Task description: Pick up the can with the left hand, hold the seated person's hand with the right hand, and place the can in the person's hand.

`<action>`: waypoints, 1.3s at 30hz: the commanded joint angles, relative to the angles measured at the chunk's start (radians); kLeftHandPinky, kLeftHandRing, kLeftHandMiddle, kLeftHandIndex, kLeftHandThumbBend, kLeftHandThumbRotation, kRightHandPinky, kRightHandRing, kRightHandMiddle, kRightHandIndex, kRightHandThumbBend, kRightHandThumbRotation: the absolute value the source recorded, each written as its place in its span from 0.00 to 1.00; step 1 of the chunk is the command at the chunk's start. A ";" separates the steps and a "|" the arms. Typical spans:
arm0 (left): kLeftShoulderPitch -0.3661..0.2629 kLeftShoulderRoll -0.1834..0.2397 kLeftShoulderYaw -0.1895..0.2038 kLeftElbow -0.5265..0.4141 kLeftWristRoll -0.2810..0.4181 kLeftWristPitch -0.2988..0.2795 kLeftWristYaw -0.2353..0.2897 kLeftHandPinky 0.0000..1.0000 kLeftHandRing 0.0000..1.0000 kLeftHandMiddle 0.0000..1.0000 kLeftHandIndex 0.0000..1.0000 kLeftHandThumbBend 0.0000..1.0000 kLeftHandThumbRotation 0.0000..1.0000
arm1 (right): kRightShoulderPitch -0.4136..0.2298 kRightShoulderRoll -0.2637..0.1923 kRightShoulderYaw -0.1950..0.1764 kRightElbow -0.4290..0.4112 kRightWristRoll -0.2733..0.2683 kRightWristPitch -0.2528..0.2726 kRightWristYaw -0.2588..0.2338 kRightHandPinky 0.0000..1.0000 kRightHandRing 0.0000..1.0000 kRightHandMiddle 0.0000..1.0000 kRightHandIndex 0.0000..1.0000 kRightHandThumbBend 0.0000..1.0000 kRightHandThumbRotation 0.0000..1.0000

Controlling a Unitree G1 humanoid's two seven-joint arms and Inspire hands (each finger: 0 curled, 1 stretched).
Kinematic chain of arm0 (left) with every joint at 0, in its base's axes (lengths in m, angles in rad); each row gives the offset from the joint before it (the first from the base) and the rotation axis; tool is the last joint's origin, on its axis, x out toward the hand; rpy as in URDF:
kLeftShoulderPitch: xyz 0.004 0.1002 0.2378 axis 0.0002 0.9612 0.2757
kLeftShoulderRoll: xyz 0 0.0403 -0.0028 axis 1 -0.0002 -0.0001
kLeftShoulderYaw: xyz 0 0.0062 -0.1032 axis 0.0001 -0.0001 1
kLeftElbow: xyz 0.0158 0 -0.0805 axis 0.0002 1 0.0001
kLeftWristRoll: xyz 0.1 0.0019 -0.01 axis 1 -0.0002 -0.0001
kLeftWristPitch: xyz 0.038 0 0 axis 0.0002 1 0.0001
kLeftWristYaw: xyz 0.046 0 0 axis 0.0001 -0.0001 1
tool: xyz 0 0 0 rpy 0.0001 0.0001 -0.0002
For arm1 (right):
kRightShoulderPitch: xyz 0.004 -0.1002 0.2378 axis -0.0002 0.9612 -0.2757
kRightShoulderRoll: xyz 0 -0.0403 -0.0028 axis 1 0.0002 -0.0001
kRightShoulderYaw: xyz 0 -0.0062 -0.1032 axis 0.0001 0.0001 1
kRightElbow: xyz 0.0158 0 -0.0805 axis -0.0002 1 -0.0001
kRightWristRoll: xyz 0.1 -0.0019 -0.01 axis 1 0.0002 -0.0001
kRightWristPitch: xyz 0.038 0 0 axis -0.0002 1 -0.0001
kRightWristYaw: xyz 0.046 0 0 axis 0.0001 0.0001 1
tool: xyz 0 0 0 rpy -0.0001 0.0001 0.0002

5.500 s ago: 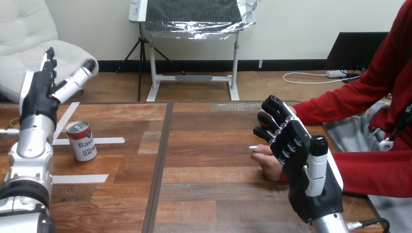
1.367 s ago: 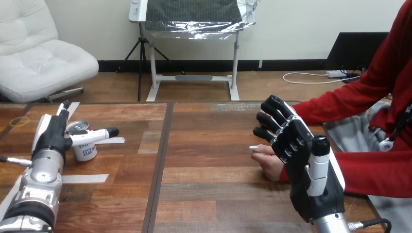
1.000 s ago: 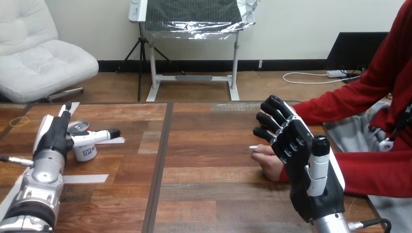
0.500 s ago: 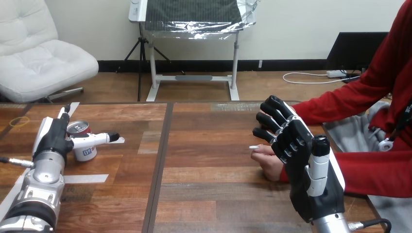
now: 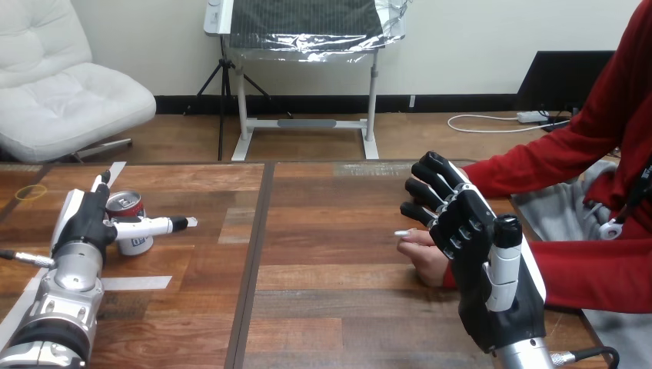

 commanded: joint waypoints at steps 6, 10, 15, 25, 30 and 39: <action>-0.046 -0.009 -0.003 -0.006 0.005 -0.002 0.018 0.92 0.98 0.99 1.00 0.88 0.10 | -0.035 0.008 -0.001 -0.031 0.020 -0.021 0.004 0.83 0.89 0.90 0.89 0.90 1.00; -0.048 -0.010 -0.004 -0.005 0.004 0.003 0.020 0.91 0.98 0.99 1.00 0.88 0.09 | -0.036 0.009 -0.002 -0.030 0.019 -0.024 0.004 0.83 0.89 0.90 0.89 0.90 1.00; -0.050 -0.009 -0.004 -0.005 0.002 0.008 0.019 0.91 0.98 0.99 1.00 0.88 0.10 | -0.035 0.009 -0.002 -0.031 0.015 -0.024 -0.002 0.83 0.89 0.90 0.89 0.90 1.00; -0.050 -0.008 -0.012 -0.005 0.011 0.008 0.030 0.91 0.98 0.99 0.99 0.87 0.10 | -0.037 0.008 -0.002 -0.030 0.012 -0.026 -0.003 0.83 0.89 0.89 0.89 0.90 1.00; -0.053 -0.009 -0.009 -0.003 0.007 0.017 0.035 0.90 0.98 0.98 0.98 0.86 0.10 | -0.037 0.009 -0.002 -0.030 0.014 -0.026 -0.003 0.82 0.88 0.89 0.89 0.91 1.00; -0.058 -0.008 -0.013 -0.003 0.010 0.033 0.038 0.89 0.97 0.98 0.98 0.85 0.10 | -0.036 0.010 -0.002 -0.031 0.016 -0.026 0.000 0.82 0.88 0.89 0.89 0.91 1.00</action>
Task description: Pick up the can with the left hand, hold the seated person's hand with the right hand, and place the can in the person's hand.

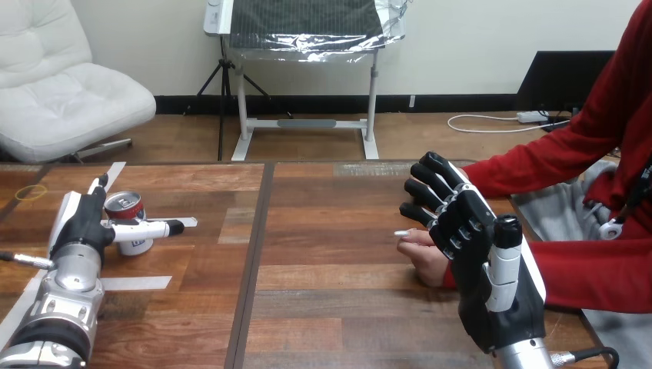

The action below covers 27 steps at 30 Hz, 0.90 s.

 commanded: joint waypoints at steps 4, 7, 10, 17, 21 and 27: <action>-0.058 -0.006 -0.011 -0.005 0.015 0.003 0.013 0.89 0.97 0.98 0.98 0.84 0.10 | -0.036 0.009 -0.001 -0.032 0.015 -0.026 0.000 0.82 0.88 0.89 0.89 0.90 1.00; -0.058 -0.006 -0.011 -0.005 0.014 0.004 0.011 0.89 0.97 0.98 0.98 0.83 0.11 | -0.035 0.010 -0.001 -0.033 0.014 -0.026 -0.001 0.82 0.88 0.89 0.89 0.90 1.00; -0.061 -0.005 -0.013 -0.003 0.015 0.011 0.009 0.89 0.97 0.98 0.98 0.83 0.11 | -0.035 0.010 -0.001 -0.033 0.014 -0.027 -0.002 0.82 0.88 0.89 0.89 0.90 1.00; -0.066 -0.001 -0.025 -0.002 0.026 0.027 0.006 0.87 0.97 0.98 0.98 0.82 0.14 | -0.033 0.011 0.000 -0.035 0.017 -0.022 0.000 0.82 0.88 0.89 0.89 0.90 1.00; -0.068 0.002 -0.039 -0.002 0.040 0.033 0.009 0.87 0.96 0.98 0.97 0.82 0.15 | -0.033 0.012 0.001 -0.036 0.016 -0.021 -0.001 0.82 0.89 0.89 0.89 0.90 1.00; -0.066 0.012 -0.105 -0.004 0.122 0.033 0.046 0.85 0.95 0.96 0.95 0.82 0.19 | -0.033 0.011 0.000 -0.034 0.010 -0.026 -0.005 0.82 0.89 0.89 0.89 0.90 1.00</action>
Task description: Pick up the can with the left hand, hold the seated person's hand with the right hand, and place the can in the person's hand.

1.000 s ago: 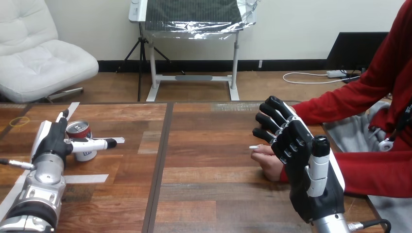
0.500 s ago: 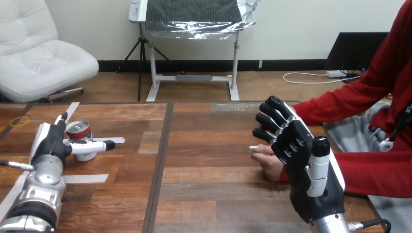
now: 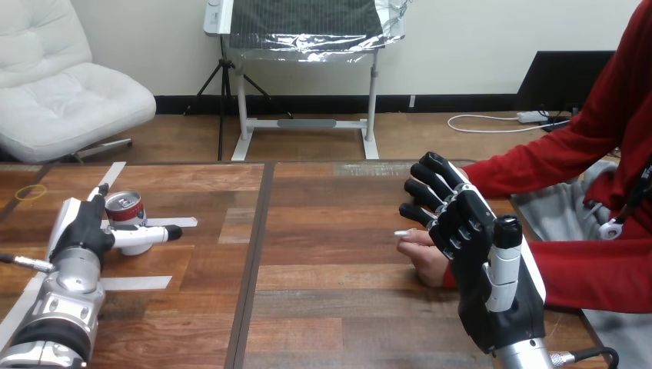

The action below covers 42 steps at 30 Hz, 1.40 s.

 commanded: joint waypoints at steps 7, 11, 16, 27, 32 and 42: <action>-0.064 0.028 -0.193 -0.002 0.237 0.004 0.137 0.79 0.90 0.91 0.90 0.87 0.26 | -0.034 0.008 0.001 -0.033 0.016 -0.023 0.002 0.83 0.89 0.90 0.89 0.90 1.00; -0.064 0.032 -0.231 0.001 0.293 0.005 0.172 0.79 0.89 0.89 0.87 0.89 0.29 | -0.033 0.008 0.000 -0.033 0.016 -0.021 0.001 0.83 0.89 0.90 0.89 0.90 1.00; -0.069 0.033 -0.258 0.005 0.331 0.010 0.190 0.86 0.90 0.89 0.87 0.92 0.32 | -0.034 0.009 0.000 -0.031 0.017 -0.022 0.002 0.84 0.89 0.90 0.89 0.90 1.00; -0.089 0.030 -0.320 0.002 0.400 0.041 0.211 0.92 0.90 0.90 0.88 0.94 0.40 | -0.040 0.011 0.000 -0.023 0.021 -0.024 0.005 0.84 0.89 0.89 0.89 0.90 1.00; -0.095 0.028 -0.336 0.002 0.410 0.050 0.215 0.92 0.91 0.91 0.89 0.95 0.42 | -0.041 0.012 0.000 -0.021 0.016 -0.024 0.002 0.84 0.89 0.89 0.89 0.90 1.00; -0.106 0.023 -0.366 -0.004 0.436 0.068 0.223 0.92 0.92 0.93 0.90 0.96 0.46 | -0.042 0.011 0.000 -0.021 0.008 -0.025 -0.003 0.83 0.89 0.89 0.89 0.90 1.00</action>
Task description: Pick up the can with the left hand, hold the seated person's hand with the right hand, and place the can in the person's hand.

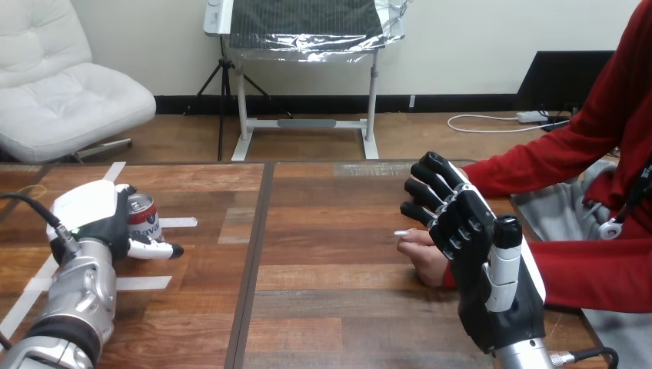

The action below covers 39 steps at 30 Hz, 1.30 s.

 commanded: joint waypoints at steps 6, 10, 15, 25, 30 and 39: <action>-0.098 0.005 -0.041 -0.006 0.036 0.022 0.037 0.92 0.93 0.93 0.91 0.96 0.48 | -0.042 0.010 -0.001 -0.021 0.010 -0.026 -0.003 0.82 0.88 0.89 0.89 0.91 1.00; -0.102 0.003 -0.043 -0.004 0.041 0.028 0.035 0.92 0.93 0.93 0.91 0.96 0.50 | -0.042 0.010 -0.001 -0.021 0.010 -0.026 -0.003 0.81 0.88 0.89 0.88 0.91 1.00; -0.107 0.002 -0.048 -0.005 0.044 0.029 0.030 0.92 0.93 0.93 0.91 0.96 0.51 | -0.041 0.010 -0.001 -0.023 0.013 -0.024 -0.002 0.81 0.88 0.89 0.88 0.90 1.00; -0.106 0.001 0.011 -0.011 -0.031 -0.013 0.008 0.91 0.92 0.92 0.91 0.95 0.47 | -0.045 0.010 -0.003 -0.016 0.018 -0.030 0.003 0.81 0.88 0.89 0.89 0.90 1.00; -0.102 -0.002 0.053 -0.017 -0.088 -0.037 -0.003 0.91 0.92 0.91 0.90 0.94 0.41 | -0.045 0.010 -0.003 -0.016 0.017 -0.030 0.003 0.81 0.88 0.89 0.88 0.90 1.00; -0.094 -0.018 0.157 -0.028 -0.232 -0.066 -0.041 0.78 0.90 0.90 0.89 0.93 0.27 | -0.043 0.010 -0.003 -0.022 0.013 -0.028 -0.002 0.81 0.88 0.89 0.88 0.90 1.00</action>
